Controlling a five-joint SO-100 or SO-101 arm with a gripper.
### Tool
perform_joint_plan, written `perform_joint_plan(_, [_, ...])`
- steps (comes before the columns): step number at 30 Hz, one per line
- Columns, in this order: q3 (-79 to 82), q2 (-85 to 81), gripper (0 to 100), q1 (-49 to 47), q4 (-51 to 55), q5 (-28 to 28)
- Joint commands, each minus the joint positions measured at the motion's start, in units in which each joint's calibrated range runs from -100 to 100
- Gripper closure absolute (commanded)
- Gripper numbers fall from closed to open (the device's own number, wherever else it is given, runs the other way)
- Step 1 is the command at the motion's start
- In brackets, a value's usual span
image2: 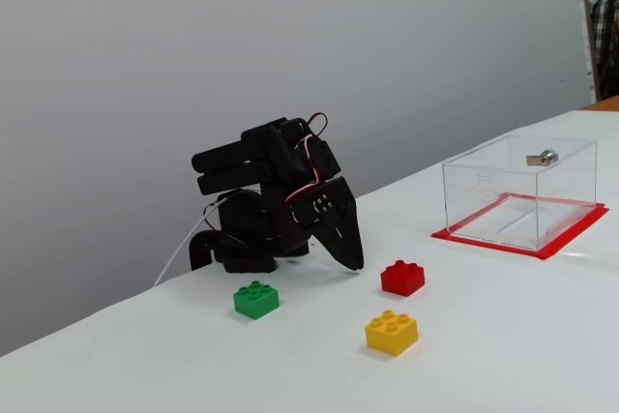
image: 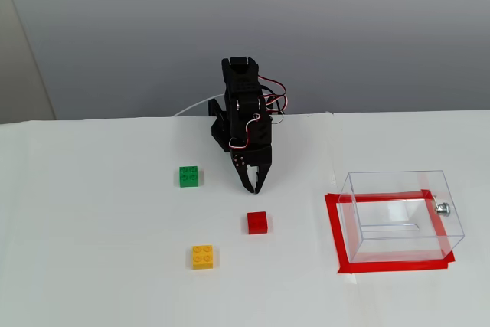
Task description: Pick the red lego brick and place it into the transparent box
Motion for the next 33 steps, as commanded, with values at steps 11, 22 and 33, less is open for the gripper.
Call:
perform_joint_plan(11, [-1.2, -0.5, 98, 0.2, 0.3, -0.2])
perform_joint_plan(22, [-1.2, -0.5, 98, 0.0, 0.3, 0.1])
perform_joint_plan(33, [-1.2, -0.5, 98, -0.1, 0.3, 0.1])
